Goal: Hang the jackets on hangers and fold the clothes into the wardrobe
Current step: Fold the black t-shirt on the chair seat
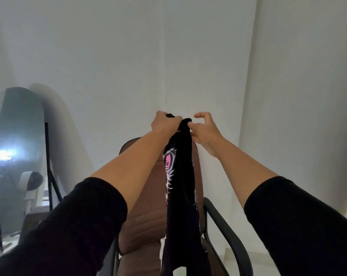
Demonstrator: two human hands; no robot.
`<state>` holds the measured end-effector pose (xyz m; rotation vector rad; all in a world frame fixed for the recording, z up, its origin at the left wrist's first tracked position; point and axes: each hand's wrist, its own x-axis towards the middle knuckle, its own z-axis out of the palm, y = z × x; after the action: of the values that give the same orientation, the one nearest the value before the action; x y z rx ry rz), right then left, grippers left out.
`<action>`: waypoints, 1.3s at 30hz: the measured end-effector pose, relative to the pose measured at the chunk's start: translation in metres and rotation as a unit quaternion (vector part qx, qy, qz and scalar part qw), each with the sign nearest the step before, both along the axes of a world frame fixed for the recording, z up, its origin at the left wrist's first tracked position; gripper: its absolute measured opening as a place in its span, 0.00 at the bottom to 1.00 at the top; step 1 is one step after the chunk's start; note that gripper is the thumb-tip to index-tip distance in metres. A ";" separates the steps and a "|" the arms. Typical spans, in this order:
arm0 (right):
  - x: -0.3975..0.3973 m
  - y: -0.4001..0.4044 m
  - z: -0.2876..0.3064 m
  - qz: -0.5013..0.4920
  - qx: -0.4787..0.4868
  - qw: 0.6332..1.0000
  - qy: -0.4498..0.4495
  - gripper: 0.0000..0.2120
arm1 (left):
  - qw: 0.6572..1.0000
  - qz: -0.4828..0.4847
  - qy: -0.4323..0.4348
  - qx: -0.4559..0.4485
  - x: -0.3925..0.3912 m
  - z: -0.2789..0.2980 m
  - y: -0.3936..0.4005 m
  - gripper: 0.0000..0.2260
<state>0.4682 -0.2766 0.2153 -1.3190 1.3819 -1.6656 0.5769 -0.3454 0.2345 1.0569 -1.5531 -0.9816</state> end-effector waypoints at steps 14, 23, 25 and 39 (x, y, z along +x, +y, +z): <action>-0.009 0.012 -0.008 0.031 -0.024 0.999 0.037 0.36 | 0.977 -0.111 -0.083 -0.163 0.039 -0.006 0.009 0.24; -0.009 0.020 -0.017 0.081 0.012 0.995 0.064 0.33 | 0.949 -0.239 -0.196 -0.062 0.076 -0.025 -0.002 0.08; -0.011 0.020 -0.026 0.068 0.030 0.995 0.065 0.32 | 0.957 -0.210 -0.182 -0.085 0.074 -0.020 0.001 0.05; -0.043 -0.002 -0.079 -0.055 0.080 0.995 0.035 0.27 | 0.945 -0.230 -0.230 -0.017 0.053 -0.053 -0.045 0.04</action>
<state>0.4248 -0.2790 0.1364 -1.2397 1.6200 -1.5544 0.6302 -0.3907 0.1815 0.9590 -2.2659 -1.0571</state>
